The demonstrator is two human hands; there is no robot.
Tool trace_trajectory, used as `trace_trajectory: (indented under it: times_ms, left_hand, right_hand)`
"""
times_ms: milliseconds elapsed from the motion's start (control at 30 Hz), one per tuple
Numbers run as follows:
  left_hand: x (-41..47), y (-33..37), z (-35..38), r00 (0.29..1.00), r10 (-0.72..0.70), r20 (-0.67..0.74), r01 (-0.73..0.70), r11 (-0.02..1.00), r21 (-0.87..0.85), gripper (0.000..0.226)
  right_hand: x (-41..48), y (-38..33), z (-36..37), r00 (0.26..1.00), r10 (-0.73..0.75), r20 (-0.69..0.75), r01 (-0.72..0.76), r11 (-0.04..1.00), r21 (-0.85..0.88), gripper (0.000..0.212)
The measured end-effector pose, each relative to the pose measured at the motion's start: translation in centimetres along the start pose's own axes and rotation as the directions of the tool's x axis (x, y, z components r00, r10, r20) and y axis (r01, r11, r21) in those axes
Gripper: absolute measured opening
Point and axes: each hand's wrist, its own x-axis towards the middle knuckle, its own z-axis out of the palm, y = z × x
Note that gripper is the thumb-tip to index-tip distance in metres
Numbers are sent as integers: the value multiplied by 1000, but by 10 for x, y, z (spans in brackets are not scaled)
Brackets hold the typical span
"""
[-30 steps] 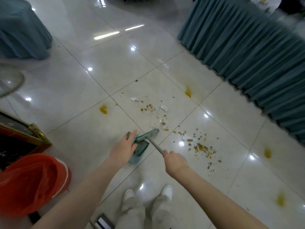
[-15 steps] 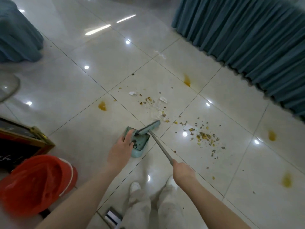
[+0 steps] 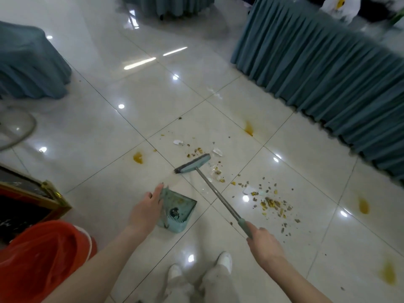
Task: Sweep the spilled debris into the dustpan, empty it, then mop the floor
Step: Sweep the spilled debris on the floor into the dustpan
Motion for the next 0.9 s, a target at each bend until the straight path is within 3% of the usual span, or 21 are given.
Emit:
trace_trajectory:
  times_ms: [233,467,667,900]
  left_hand:
    - [33,1,-10,998,-54,-11,54,998,-14,49]
    - [105,18,-22,989,-88,-120,92,995,32,49]
    - [192,33,-37,977,-162,-138,175,980,95,50]
    - [255,40,-59,977,-154,-145,173,977,128,52]
  right_hand:
    - [96,-25,-56,999,-44,-30,45,999,18,46]
    - [235,-65,-122,988,-150,-31,151,987,49,30]
    - [378,-95,-168,972,-232,-27,234,971,58,33]
    - [506,-138,-198,936,-352,-14,352,935,46,32]
